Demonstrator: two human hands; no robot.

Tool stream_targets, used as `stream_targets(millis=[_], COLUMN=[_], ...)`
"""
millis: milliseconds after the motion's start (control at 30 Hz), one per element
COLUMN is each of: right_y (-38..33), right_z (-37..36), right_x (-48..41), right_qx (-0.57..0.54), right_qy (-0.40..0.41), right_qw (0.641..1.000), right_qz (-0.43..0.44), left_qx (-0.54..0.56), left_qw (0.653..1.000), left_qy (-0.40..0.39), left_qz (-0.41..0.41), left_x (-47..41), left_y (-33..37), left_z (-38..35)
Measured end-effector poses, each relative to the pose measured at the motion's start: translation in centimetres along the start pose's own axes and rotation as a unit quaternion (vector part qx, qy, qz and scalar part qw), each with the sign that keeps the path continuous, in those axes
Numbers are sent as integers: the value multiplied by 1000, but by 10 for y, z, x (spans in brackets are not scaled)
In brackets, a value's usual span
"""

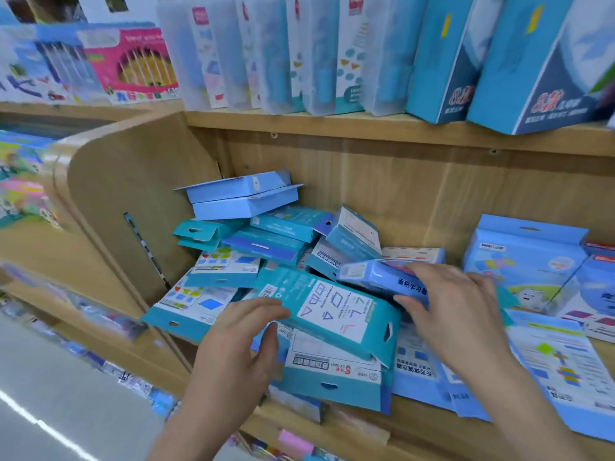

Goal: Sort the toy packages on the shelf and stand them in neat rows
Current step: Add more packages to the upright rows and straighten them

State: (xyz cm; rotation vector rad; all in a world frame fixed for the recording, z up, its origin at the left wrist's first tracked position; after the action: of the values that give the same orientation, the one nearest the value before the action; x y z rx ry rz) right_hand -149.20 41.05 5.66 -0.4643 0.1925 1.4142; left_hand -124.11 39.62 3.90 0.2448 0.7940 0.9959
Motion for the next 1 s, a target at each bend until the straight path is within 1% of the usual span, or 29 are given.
stream_targets(millis=[67, 133, 167, 200, 233, 267, 300, 333, 367, 400, 500, 600, 700, 767, 867, 933, 1000], right_y=[-7, -7, -4, 0, 5, 9, 13, 17, 18, 22, 32, 39, 51, 63, 94, 118, 135], right_z=[13, 34, 43, 51, 55, 56, 53, 47, 41, 35, 27, 25, 28, 31, 31, 33, 37], right_x=[-1, -2, -3, -4, -5, -6, -5, -3, 1, 5, 19, 36, 56, 69, 93, 107, 116], right_qx=[-50, -148, -216, -298, -396, -501, -593, -655, -694, -710, -711, -718, -705, -692, -688, -687, -692], right_qy=[12, 10, 8, 9, 5, -3, -18, -34, -49, -58, -68, -81, -92, -92, -64, -44, -40], right_qw=[999, 989, 976, 953, 916, 862, 800, 747, 708, 689, 677, 666, 678, 690, 686, 680, 680], right_qz=[7, -18, -35, -49, -64, -76, -91, -106, -122, -134, -175, -184, -186, -192, -229, -251, -239], left_qx=[6, 23, 42, 73, 117, 169, 219, 264, 302, 330, 371, 394, 438, 448, 478, 476, 458], left_qw=[1000, 999, 998, 996, 992, 985, 974, 963, 952, 942, 923, 902, 867, 855, 824, 819, 830], left_qy=[10, 27, 34, 40, 43, 39, 28, 9, -12, -34, -101, -173, -237, -261, -304, -320, -318], left_qz=[-12, -23, -24, -14, 5, 26, 43, 54, 58, 54, 29, 10, 15, 18, 26, 21, 16], left_x=[-5, -10, -14, -17, -21, -25, -29, -33, -38, -42, -52, -53, -50, -49, -42, -37, -35], left_y=[-3, -1, 1, 3, 2, 2, 2, 4, 8, 13, 34, 61, 86, 104, 131, 147, 160], left_z=[3, 9, 12, 16, 18, 19, 17, 15, 12, 8, -7, -30, -55, -70, -99, -115, -129])
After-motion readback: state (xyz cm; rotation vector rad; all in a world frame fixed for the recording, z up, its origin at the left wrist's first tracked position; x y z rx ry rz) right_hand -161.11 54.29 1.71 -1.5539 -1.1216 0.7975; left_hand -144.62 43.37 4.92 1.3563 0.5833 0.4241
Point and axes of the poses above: each hand's wrist, its own x-axis away from the middle knuckle, its own z-axis out of the back of the hand, y = z × x, the point moved 10 cm from there along -x, towards the middle knuckle, and after that the axes turned 5 degrees about -y, right-handed, at the moved point
